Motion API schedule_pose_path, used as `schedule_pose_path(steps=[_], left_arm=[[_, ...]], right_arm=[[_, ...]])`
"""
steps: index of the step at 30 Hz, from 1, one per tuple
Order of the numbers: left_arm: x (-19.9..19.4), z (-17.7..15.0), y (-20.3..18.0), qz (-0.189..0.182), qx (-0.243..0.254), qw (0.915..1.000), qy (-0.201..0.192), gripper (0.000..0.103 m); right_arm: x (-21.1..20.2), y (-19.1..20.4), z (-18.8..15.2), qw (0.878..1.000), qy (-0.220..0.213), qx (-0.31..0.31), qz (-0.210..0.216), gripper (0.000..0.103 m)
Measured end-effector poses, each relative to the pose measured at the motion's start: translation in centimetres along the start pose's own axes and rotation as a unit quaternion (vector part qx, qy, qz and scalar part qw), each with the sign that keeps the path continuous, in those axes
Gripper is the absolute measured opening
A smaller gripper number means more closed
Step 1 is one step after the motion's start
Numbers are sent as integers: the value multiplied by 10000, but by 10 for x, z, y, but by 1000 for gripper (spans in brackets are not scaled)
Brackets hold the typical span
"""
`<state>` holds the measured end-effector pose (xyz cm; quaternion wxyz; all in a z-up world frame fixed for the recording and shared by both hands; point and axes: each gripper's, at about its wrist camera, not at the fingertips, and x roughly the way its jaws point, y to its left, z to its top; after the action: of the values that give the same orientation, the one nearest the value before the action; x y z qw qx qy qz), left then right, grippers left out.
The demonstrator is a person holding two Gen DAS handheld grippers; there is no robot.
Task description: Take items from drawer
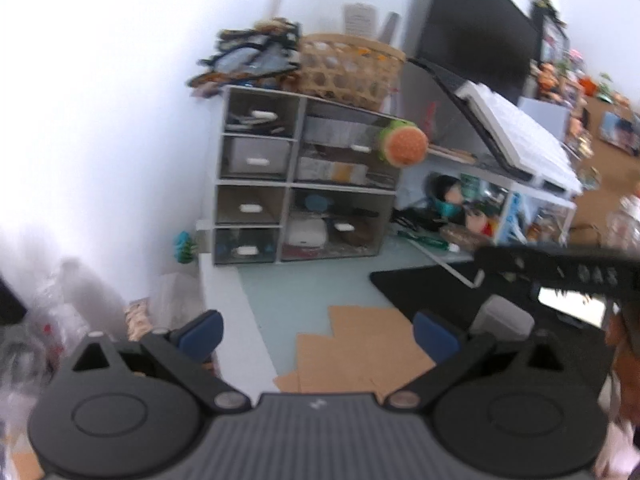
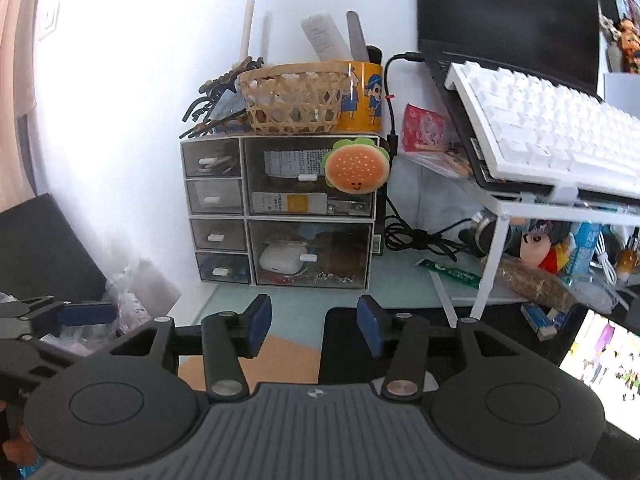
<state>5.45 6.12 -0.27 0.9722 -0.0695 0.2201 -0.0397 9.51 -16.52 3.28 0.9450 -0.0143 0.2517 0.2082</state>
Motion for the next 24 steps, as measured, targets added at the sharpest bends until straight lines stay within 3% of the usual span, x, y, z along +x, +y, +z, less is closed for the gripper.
schedule_pose_path(steps=[2, 4, 6, 20, 24], left_arm=[[-3, 1, -4, 86, -31, 10000, -36, 103], [-5, 3, -9, 79, -13, 10000, -17, 103], [-6, 5, -16, 136, 99, 9999, 8, 103], [-26, 6, -63, 455, 271, 9986, -80, 103], [-34, 3, -70, 594, 265, 9979, -58, 103]], right_arm=[[-5, -6, -4, 9999, -29, 119, 58, 57], [-10, -12, -8, 9998, -81, 200, 55, 71], [-15, -18, -12, 9994, -125, 304, 76, 76], [-45, -43, -35, 9966, -306, 703, 293, 88], [-53, -48, -41, 9971, -296, 646, 266, 98]])
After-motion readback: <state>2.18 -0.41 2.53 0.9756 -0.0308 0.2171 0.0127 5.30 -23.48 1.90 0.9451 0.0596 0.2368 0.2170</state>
